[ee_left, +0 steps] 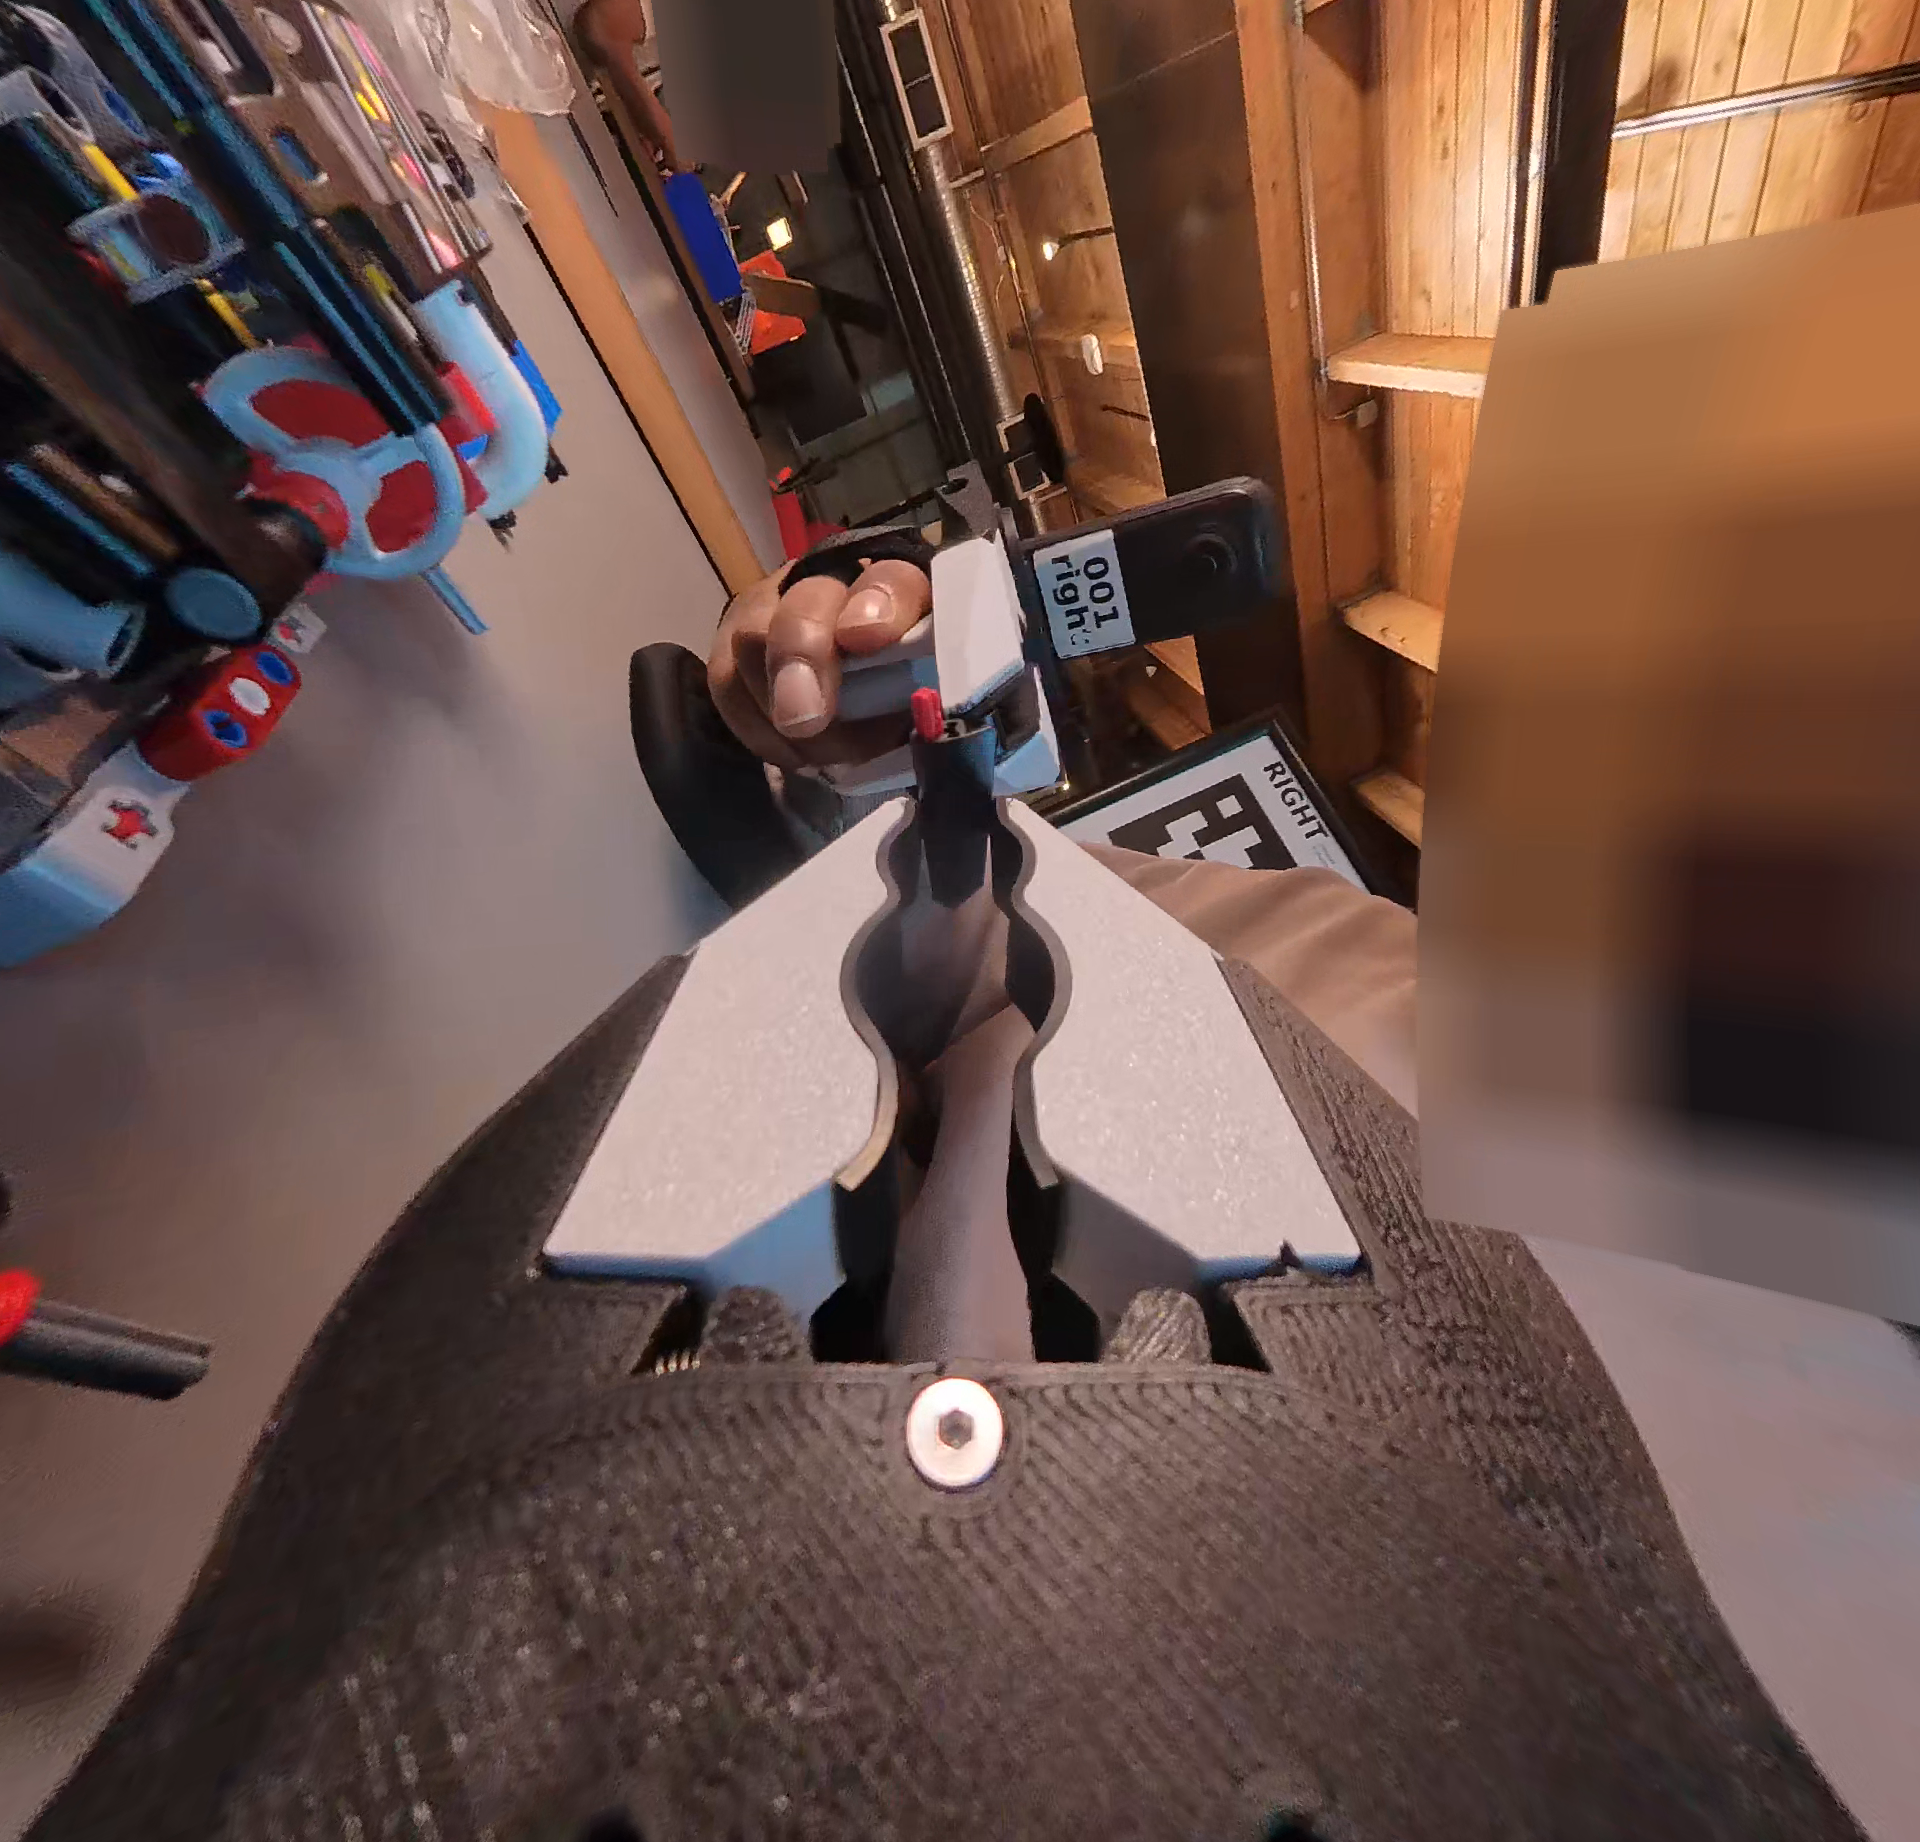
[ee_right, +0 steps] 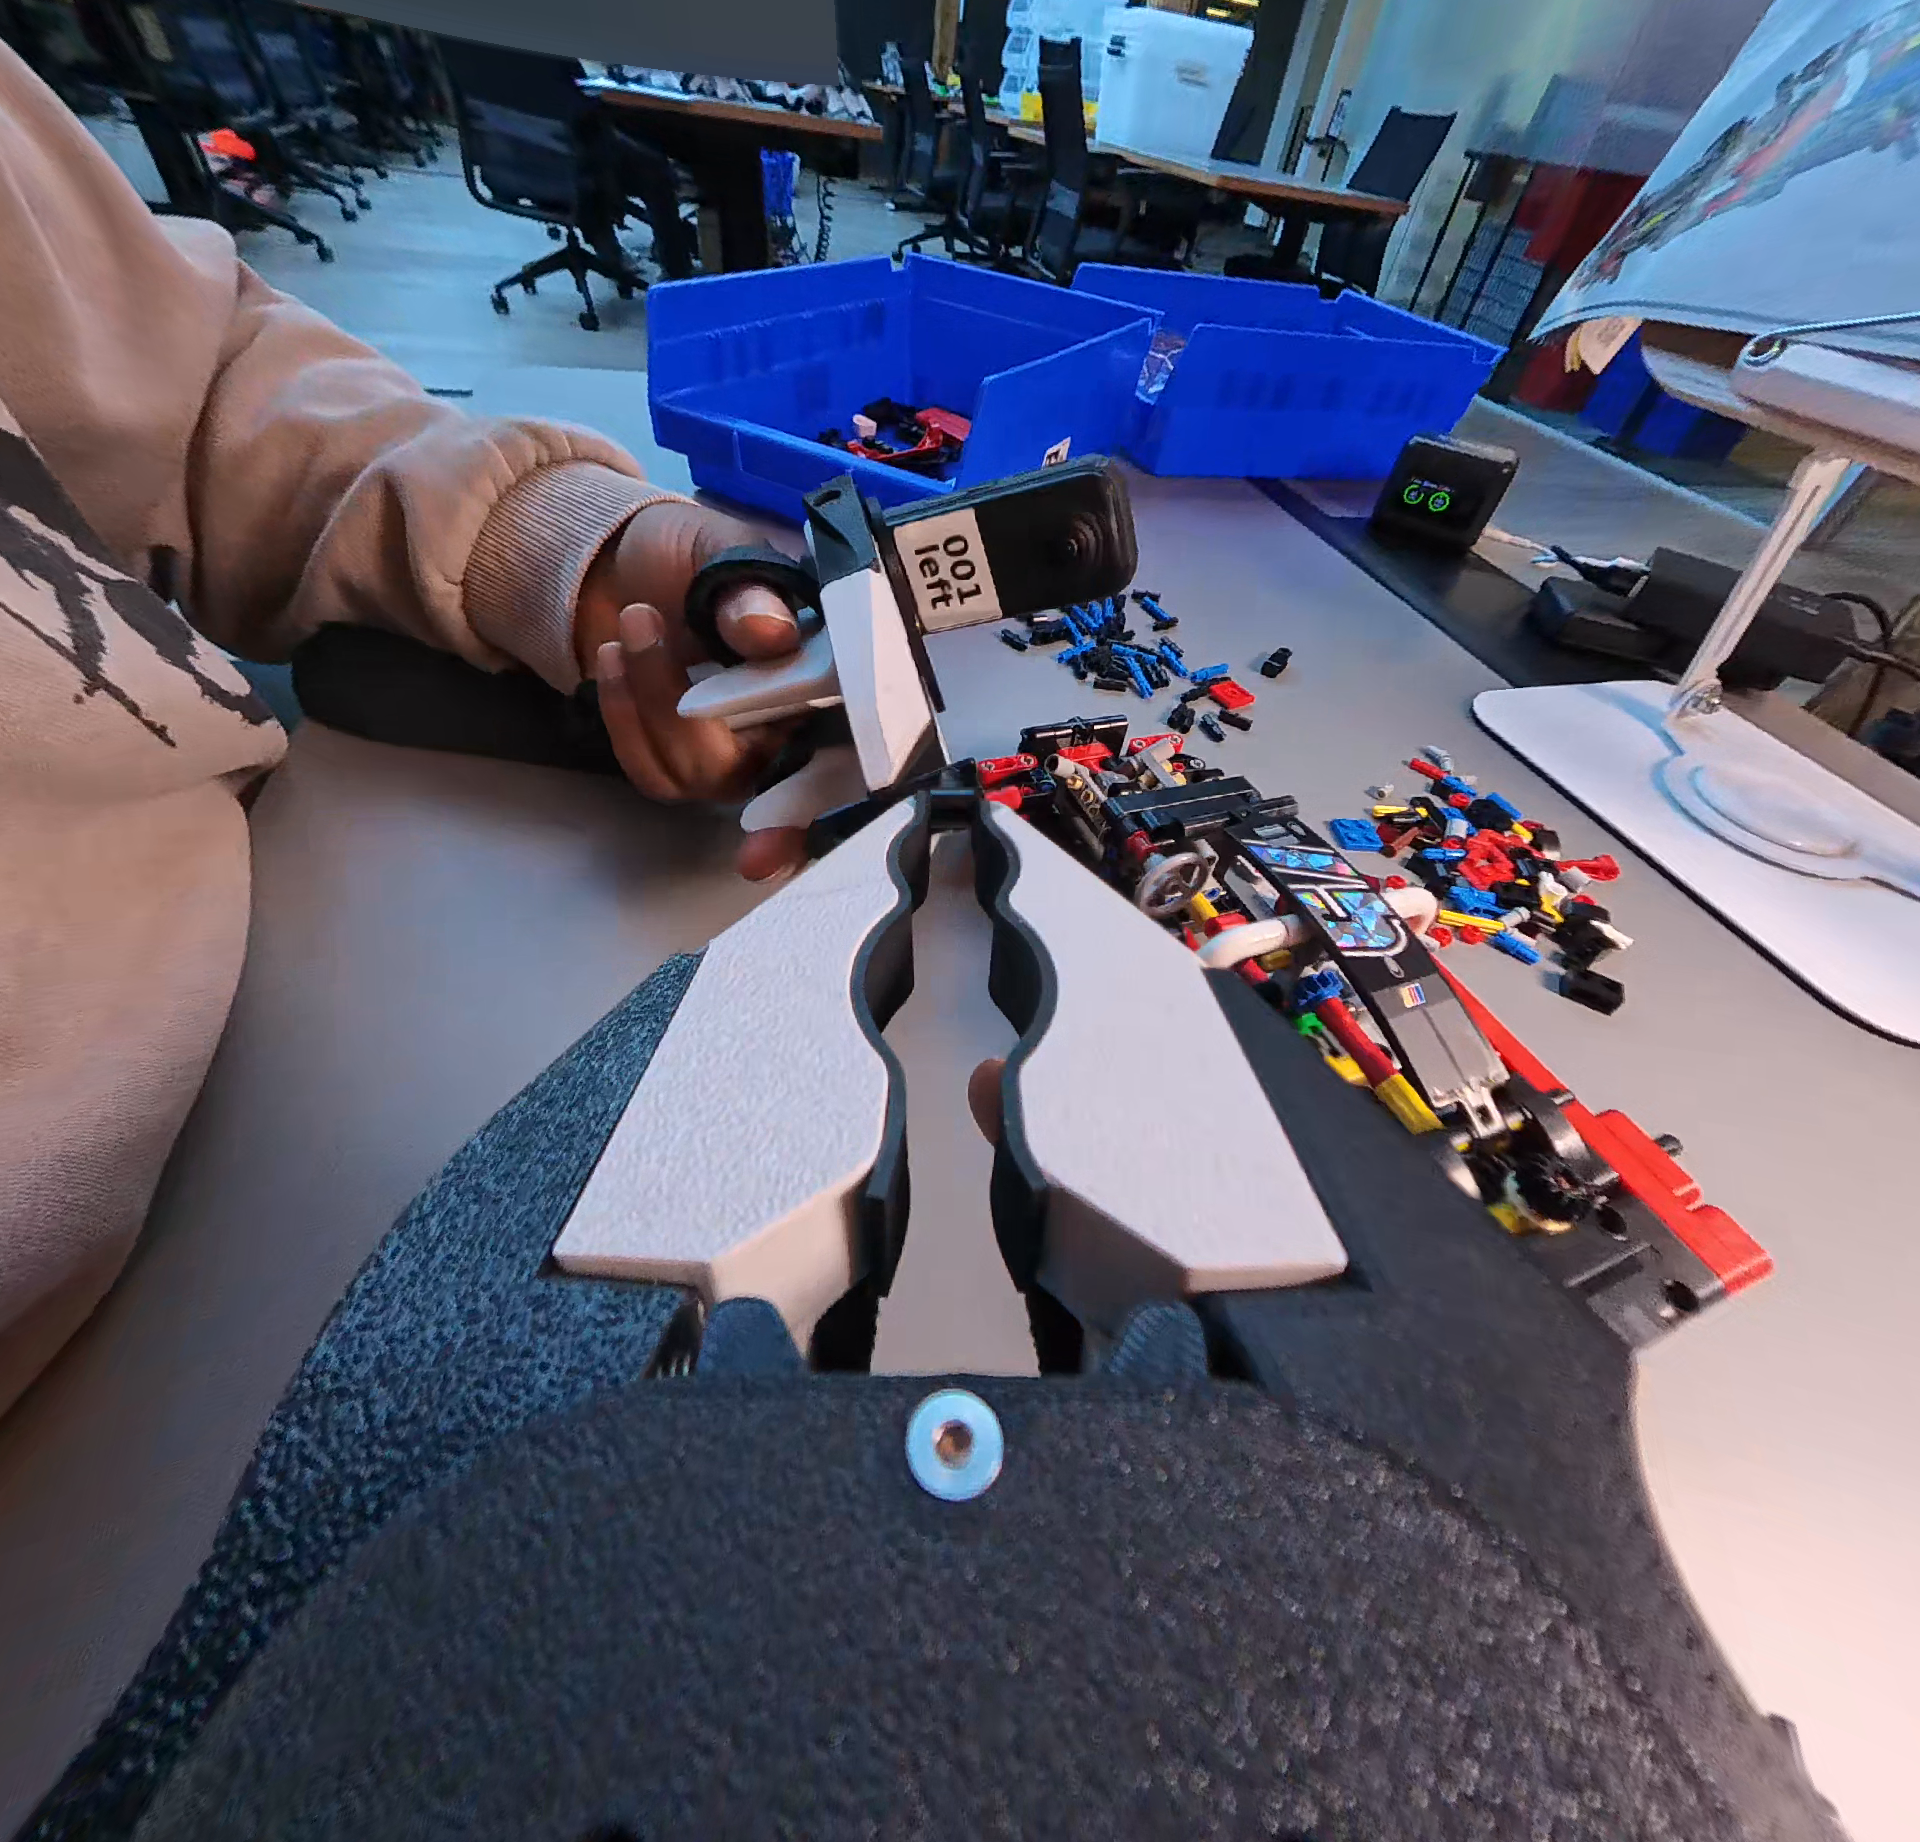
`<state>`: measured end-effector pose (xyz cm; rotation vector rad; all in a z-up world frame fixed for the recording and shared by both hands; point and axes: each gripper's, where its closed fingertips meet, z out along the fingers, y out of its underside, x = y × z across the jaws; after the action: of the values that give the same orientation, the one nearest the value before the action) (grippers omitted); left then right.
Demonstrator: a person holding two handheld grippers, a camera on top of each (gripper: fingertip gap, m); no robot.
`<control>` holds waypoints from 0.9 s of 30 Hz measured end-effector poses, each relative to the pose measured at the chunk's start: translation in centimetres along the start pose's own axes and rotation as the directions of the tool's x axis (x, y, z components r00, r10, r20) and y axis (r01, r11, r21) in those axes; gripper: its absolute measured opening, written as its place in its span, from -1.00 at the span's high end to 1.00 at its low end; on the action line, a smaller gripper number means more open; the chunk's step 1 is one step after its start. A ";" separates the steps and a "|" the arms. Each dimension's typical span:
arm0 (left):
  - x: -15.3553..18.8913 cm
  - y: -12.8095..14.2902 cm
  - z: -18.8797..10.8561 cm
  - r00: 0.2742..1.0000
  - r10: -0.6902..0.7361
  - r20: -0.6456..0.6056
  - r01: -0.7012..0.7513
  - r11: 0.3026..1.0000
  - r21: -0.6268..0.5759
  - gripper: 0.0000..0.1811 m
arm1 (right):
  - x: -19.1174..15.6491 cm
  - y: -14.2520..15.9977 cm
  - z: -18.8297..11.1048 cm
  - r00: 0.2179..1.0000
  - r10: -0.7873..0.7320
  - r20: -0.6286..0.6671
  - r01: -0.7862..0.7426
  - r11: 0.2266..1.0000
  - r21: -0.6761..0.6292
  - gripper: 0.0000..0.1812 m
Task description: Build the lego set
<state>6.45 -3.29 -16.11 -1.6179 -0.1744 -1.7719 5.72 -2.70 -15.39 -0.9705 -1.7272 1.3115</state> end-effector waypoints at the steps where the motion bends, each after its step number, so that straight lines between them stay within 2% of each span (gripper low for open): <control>1: -0.1 0.2 0.1 1.000 0.016 0.008 -0.016 1.000 -0.011 0.89 | -0.2 0.1 0.1 1.000 -0.005 0.010 0.005 1.000 -0.006 0.94; 8: -0.3 0.9 0.2 0.995 0.095 0.032 -0.093 0.994 -0.064 0.87 | -1.1 0.5 0.6 0.999 -0.019 0.050 0.021 0.999 -0.039 0.94; 11: -0.2 0.9 0.2 0.993 0.116 0.038 -0.113 0.991 -0.071 0.76 | -1.3 1.0 0.7 0.998 -0.054 0.041 0.056 0.996 -0.063 0.94; 14: -0.4 0.7 0.1 0.992 0.113 0.048 -0.110 0.992 -0.057 0.86 | -1.9 1.2 1.0 0.996 -0.066 0.053 0.069 0.995 -0.075 0.94; 21: 1.1 0.6 -0.2 0.980 0.199 -0.017 -0.199 0.978 -0.064 0.91 | -1.7 -1.2 -0.4 0.977 0.150 0.153 -0.161 0.985 0.065 0.94; 24: 2.2 0.7 -0.5 0.960 0.273 -0.056 -0.277 0.959 -0.063 0.94 | -1.0 -2.1 -1.3 0.974 0.163 0.154 -0.181 0.978 0.108 0.94; 27: 2.1 1.4 -0.4 0.899 0.437 -0.020 -0.436 0.891 -0.123 0.94 | -1.6 -1.6 -1.3 0.978 0.125 0.167 -0.138 0.988 0.070 0.94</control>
<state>7.01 -5.35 -14.76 -1.5982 0.2855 -1.4470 7.34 -3.88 -13.79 -0.9677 -1.7396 1.5726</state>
